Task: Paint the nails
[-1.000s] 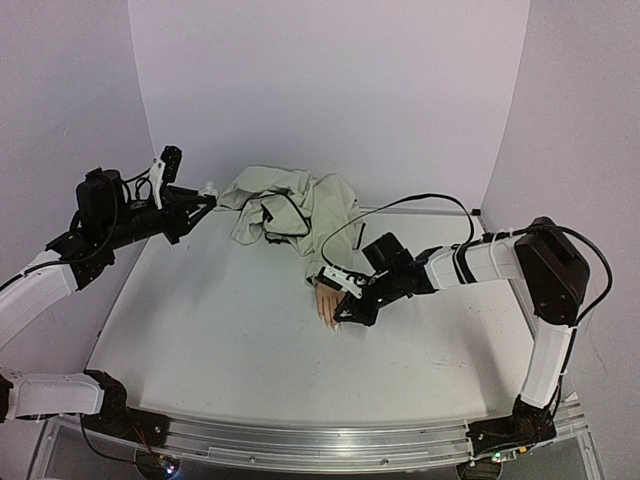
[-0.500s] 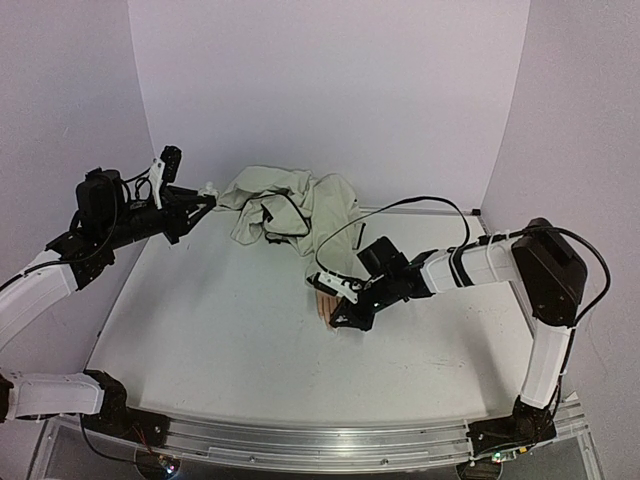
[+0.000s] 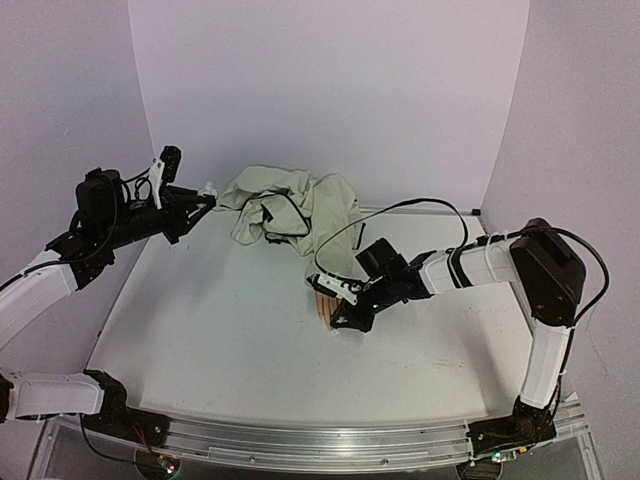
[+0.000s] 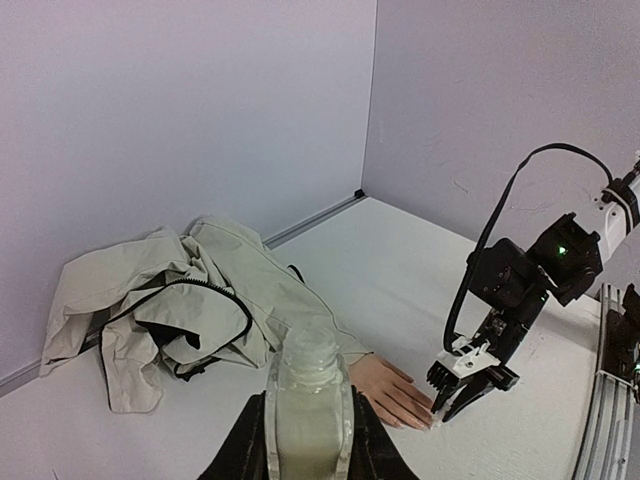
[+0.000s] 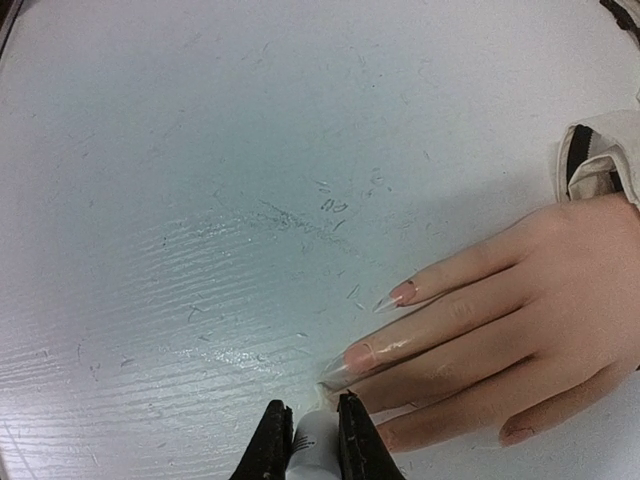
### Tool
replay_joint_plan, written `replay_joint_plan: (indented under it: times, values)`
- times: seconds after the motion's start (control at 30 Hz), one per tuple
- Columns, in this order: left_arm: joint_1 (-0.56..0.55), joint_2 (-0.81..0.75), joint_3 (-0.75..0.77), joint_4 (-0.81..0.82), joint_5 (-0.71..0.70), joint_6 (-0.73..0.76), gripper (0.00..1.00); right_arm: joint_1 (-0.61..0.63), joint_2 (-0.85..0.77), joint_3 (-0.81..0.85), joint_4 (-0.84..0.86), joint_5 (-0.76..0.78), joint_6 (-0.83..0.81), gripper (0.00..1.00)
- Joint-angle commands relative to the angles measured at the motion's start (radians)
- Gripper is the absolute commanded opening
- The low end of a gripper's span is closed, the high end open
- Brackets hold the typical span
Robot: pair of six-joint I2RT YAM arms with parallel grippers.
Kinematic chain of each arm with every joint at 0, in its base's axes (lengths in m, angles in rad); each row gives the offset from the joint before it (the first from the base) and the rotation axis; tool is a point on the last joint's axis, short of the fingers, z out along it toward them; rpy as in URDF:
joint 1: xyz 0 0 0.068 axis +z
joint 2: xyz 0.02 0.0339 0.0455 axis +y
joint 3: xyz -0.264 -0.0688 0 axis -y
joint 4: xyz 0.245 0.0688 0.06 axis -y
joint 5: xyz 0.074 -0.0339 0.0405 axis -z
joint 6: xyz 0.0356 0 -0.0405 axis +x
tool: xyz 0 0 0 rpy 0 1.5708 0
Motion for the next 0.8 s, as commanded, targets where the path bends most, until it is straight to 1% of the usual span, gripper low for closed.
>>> replay_joint_plan:
  times: [0.0,0.33,0.7,0.77]
  values:
    - [0.006,-0.015,0.006,0.077,0.016,-0.015,0.00,0.004,-0.034,-0.004,-0.006,0.006,0.006,0.00]
    - [0.007,-0.009,0.008,0.078,0.023,-0.019,0.00,0.005,-0.069,-0.028,0.040,0.061,0.016,0.00]
    - [0.009,-0.004,0.010,0.079,0.024,-0.022,0.00,0.005,-0.061,-0.019,0.045,0.008,0.008,0.00]
    - [0.010,-0.003,0.009,0.079,0.025,-0.023,0.00,0.007,-0.051,-0.014,0.037,0.019,0.007,0.00]
